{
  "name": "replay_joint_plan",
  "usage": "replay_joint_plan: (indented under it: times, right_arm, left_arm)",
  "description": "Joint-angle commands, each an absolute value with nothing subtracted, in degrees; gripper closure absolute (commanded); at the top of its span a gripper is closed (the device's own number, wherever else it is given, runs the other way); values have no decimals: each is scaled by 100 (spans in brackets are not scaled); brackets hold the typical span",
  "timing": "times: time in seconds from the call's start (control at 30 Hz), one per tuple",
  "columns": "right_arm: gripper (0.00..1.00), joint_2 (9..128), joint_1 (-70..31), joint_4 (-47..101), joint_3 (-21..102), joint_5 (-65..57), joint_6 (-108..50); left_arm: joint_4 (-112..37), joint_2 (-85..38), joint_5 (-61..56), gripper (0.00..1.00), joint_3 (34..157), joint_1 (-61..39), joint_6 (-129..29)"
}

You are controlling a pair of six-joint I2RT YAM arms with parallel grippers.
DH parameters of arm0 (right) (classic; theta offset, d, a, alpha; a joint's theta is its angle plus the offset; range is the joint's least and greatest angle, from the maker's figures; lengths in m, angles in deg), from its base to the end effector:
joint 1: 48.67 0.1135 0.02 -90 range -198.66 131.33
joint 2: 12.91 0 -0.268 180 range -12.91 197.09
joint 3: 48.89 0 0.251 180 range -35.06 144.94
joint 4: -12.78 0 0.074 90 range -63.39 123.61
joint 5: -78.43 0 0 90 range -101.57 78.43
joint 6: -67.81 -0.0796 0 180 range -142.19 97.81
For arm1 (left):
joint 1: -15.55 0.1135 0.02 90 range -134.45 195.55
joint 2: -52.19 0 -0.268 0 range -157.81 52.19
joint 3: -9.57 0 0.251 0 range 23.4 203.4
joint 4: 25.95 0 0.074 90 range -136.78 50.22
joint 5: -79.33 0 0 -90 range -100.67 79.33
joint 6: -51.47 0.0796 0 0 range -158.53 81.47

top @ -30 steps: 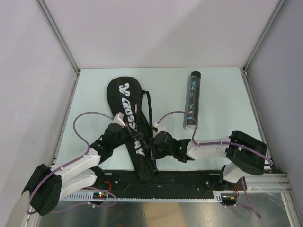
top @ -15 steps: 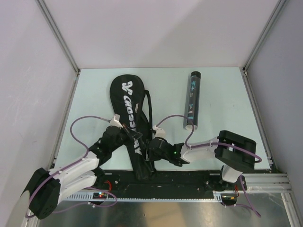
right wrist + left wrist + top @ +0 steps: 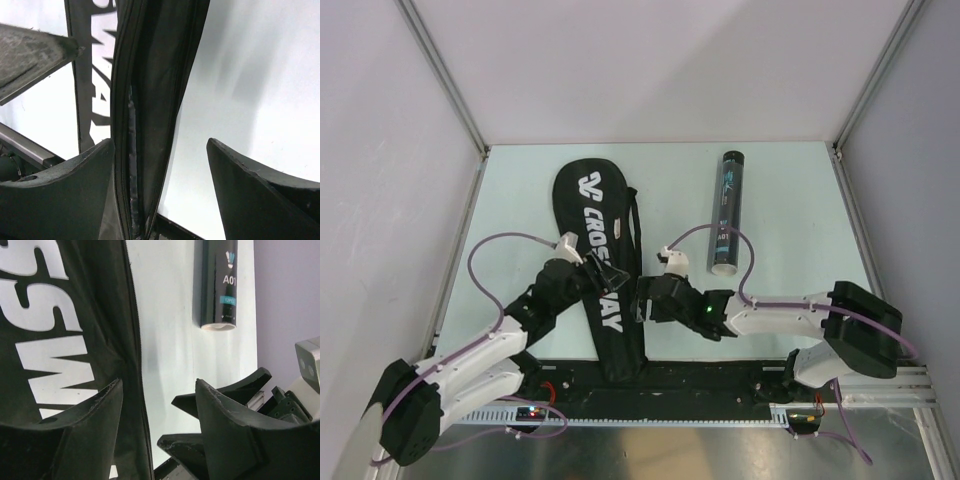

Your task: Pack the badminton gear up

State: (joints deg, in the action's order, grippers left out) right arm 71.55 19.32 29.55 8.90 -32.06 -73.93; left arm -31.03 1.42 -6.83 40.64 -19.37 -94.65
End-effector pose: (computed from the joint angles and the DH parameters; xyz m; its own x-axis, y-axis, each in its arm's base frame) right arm 0.1481 0.2921 0.1654 -0.7667 0.0659 -0.6386 -0.2765 0.8639 0.4211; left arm 0.1823 -0.1338 0.1722 -0.7071 -0.5166 -0.4828 0.0609 0.6358 -0.7694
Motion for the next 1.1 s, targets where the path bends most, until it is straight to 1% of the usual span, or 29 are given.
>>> replay_joint_plan:
  times: [0.0,0.1,0.3,0.63,0.77,0.9,1.0,1.07]
  right_arm:
    - [21,6920,1555,2588,1099,-2915,-6651]
    - [20,7058,1232,2089,1101,-2367,-6480]
    - [20,7730,665,1530,1337,-1486,-6314]
    - [20,9190,451,1516,2154,-1244,-6018]
    - [24,9547,447,1521,2307,-1240,-6008]
    - [33,9717,450,1439,2320,-1083,-6115]
    - [49,9740,451,1395,2321,-1025,-6109]
    - [64,9700,435,1406,2321,-1078,-6059]
  left_arm:
    - [-3978,386,-1277,35,4578,-1898,-8905]
    - [-4408,487,-1561,33,4700,-1808,-8823]
    - [-4646,670,-1596,32,4669,-1608,-8848]
    - [-4919,916,-1882,27,4622,-1420,-8811]
    - [-5059,1041,-1998,27,4632,-1351,-8773]
    - [-5126,1132,-2046,27,4674,-1309,-8685]
    - [-5165,1165,-2070,27,4735,-1303,-8606]
    - [-5191,1166,-2076,26,4782,-1298,-8531]
